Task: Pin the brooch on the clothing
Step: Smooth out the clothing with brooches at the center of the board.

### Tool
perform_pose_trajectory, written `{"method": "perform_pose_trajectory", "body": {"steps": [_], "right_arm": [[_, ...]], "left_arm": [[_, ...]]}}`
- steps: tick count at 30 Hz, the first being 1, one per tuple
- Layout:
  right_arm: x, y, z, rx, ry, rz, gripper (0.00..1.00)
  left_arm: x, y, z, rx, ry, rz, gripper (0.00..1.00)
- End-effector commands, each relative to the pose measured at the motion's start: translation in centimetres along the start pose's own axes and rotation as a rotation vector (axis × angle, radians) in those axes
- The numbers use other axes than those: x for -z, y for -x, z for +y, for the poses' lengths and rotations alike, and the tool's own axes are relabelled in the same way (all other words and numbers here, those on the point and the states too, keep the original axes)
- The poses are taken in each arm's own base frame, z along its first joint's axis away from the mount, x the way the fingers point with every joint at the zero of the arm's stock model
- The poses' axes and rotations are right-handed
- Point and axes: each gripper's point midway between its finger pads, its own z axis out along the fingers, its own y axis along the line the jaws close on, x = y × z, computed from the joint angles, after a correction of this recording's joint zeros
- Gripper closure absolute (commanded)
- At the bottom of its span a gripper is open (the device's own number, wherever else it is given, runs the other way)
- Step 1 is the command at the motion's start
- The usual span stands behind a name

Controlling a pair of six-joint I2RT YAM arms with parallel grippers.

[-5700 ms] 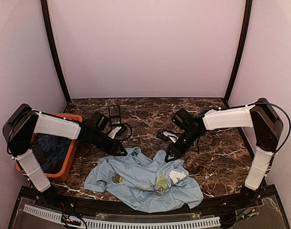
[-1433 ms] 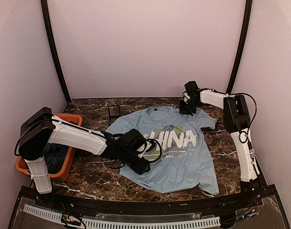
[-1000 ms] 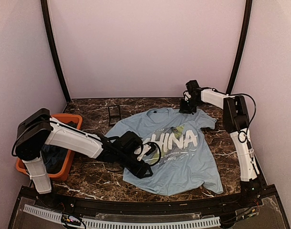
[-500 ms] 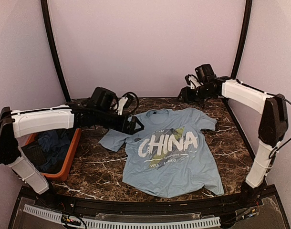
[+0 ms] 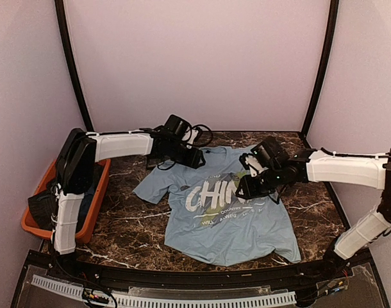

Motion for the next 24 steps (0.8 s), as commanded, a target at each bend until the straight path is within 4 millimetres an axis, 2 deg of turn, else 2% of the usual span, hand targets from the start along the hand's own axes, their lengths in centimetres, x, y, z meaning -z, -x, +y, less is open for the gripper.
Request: {"method": "perform_pose_trajectory", "body": {"steps": [1,11,16,24], "right_arm": [[-1.3,-1.9,0.2,-0.014,-0.028,0.012,0.65],[-4.5,-7.7,0.0,0.025,-0.111,0.161,0.72],[-5.7,-11.4,-0.3,0.051,-0.156,0.265,0.73],[-5.1,-15.6,-0.2,0.074,-0.177,0.352,0.73]], "left_arm": [[-1.9,-1.7,1.6,0.025,0.029,0.082,0.47],[-4.6,-4.8,3.7,0.034,0.096,0.151,0.49],[-5.5,-5.3,4.6,0.026,0.134,0.165,0.49],[-7.9,-6.9,5.9,0.008,0.178,0.239,0.51]]}}
